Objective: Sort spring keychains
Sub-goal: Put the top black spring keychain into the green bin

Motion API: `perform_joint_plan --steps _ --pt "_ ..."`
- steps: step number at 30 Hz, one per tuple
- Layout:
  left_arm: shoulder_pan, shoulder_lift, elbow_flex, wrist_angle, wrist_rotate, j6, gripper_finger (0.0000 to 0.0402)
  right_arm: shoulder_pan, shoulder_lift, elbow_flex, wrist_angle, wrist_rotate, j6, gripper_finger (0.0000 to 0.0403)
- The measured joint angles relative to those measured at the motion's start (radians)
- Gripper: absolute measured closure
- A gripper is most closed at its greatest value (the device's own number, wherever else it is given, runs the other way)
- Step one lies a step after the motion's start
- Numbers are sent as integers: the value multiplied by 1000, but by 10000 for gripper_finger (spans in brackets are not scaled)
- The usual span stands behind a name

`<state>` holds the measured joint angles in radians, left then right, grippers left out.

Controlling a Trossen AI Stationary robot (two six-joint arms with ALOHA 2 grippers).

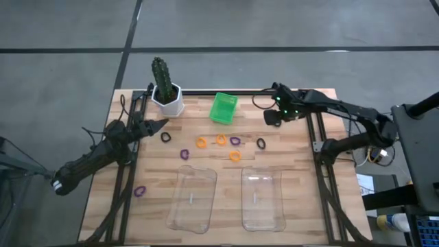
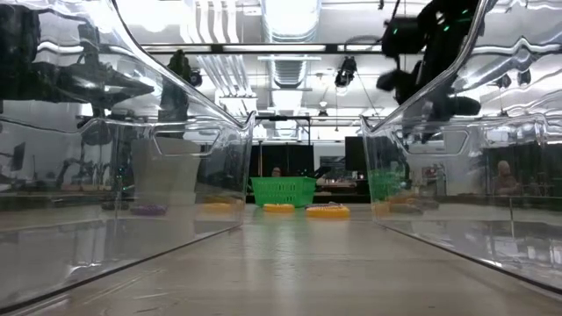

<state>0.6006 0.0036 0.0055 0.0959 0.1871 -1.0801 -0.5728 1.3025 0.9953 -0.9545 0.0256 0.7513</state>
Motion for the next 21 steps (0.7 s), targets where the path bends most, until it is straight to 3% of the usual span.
perform_joint_plan --steps 4,21 --pt "0 0 0 0 -4 0 401 -47 84 28 -63 4 -88 209" --pt "0 0 0 0 -29 -1 401 -211 337 25 -31 30 -300 240"
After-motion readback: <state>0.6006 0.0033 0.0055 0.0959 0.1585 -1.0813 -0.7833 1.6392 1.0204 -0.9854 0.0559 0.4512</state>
